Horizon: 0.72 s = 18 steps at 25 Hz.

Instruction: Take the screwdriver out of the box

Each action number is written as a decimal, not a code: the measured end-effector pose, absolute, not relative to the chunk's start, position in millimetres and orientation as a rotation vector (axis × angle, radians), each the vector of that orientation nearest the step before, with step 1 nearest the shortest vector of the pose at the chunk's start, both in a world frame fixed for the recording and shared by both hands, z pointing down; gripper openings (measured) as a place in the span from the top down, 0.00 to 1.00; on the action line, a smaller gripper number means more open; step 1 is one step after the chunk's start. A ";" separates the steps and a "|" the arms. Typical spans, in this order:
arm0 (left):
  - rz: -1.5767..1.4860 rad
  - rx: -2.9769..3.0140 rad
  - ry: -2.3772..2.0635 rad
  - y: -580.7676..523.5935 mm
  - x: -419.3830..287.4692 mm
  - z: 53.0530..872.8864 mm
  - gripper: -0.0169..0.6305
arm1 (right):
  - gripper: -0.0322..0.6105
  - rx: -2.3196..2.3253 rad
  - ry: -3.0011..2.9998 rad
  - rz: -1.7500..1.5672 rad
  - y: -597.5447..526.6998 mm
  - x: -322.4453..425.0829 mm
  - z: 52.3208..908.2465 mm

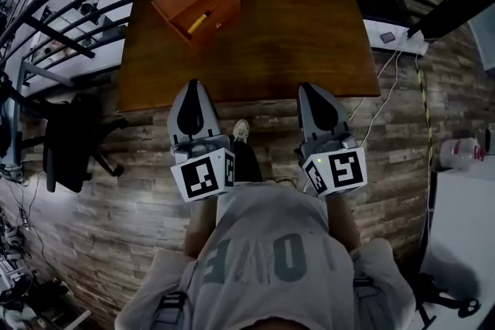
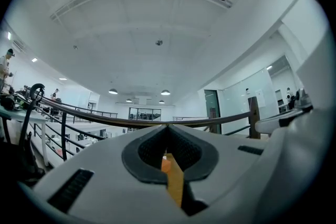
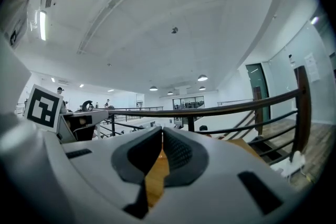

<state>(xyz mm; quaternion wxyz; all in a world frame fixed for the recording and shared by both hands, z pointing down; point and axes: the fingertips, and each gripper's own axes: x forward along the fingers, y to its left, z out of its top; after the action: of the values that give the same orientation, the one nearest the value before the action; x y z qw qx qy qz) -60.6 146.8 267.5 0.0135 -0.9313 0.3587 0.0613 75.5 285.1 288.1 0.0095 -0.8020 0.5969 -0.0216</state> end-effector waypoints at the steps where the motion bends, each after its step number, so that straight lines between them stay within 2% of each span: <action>1: 0.189 -2.903 1.108 134.6 -52.2 266.9 0.95 | 0.93 -2.513 1.851 -0.062 273.8 83.7 285.8; 10: 0.160 -2.918 1.025 23.2 0.7 248.5 0.95 | 0.93 -2.516 1.803 -0.058 157.1 132.9 259.2; 18: 0.144 -2.915 0.978 -57.2 21.1 245.3 0.95 | 0.93 -2.519 1.794 -0.066 75.4 146.0 255.4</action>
<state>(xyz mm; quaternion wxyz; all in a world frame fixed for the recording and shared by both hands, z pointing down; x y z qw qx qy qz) 21.1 -57.2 245.3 0.0318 -0.9465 0.3177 0.0466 146.0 75.4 255.4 0.0239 -0.8141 0.5798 -0.0212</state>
